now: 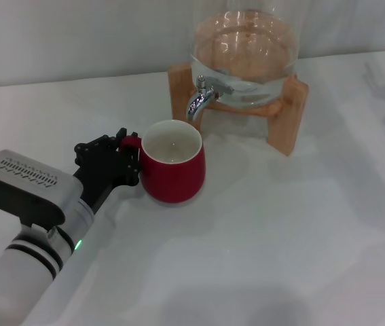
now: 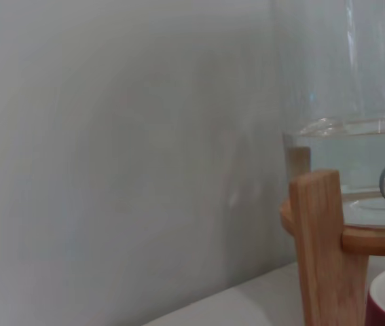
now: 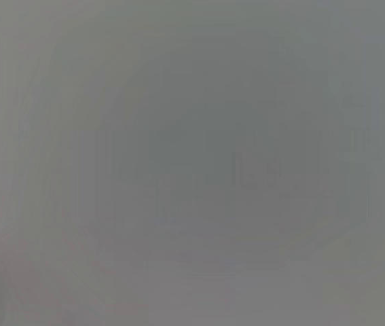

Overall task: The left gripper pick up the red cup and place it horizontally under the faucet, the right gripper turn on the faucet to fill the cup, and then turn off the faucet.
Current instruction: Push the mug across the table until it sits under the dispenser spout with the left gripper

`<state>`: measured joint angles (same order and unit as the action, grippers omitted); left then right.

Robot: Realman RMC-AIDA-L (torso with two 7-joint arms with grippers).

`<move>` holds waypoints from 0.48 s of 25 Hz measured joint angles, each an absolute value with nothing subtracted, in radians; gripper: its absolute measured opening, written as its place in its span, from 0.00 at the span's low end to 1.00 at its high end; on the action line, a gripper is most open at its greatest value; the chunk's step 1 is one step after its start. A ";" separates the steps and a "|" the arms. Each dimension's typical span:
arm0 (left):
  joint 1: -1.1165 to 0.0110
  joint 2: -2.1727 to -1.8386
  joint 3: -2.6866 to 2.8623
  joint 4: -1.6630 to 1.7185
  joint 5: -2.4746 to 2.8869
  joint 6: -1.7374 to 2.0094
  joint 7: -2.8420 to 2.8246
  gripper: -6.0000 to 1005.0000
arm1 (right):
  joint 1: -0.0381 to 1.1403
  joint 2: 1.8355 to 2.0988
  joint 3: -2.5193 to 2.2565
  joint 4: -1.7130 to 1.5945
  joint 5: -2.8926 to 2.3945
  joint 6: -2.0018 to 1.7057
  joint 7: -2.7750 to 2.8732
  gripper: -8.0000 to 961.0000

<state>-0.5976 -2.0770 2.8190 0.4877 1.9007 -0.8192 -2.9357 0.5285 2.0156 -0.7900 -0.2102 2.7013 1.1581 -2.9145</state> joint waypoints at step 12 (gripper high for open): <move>-0.624 -2.077 2.781 0.488 1.900 -0.748 -2.936 0.13 | 0.519 2.016 -0.790 -0.210 2.701 1.160 -2.915 0.73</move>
<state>-0.6237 -2.0767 2.7809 0.4877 1.9003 -0.7478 -2.9361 0.5193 2.0157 -0.7900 -0.2101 2.7014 1.1598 -2.9145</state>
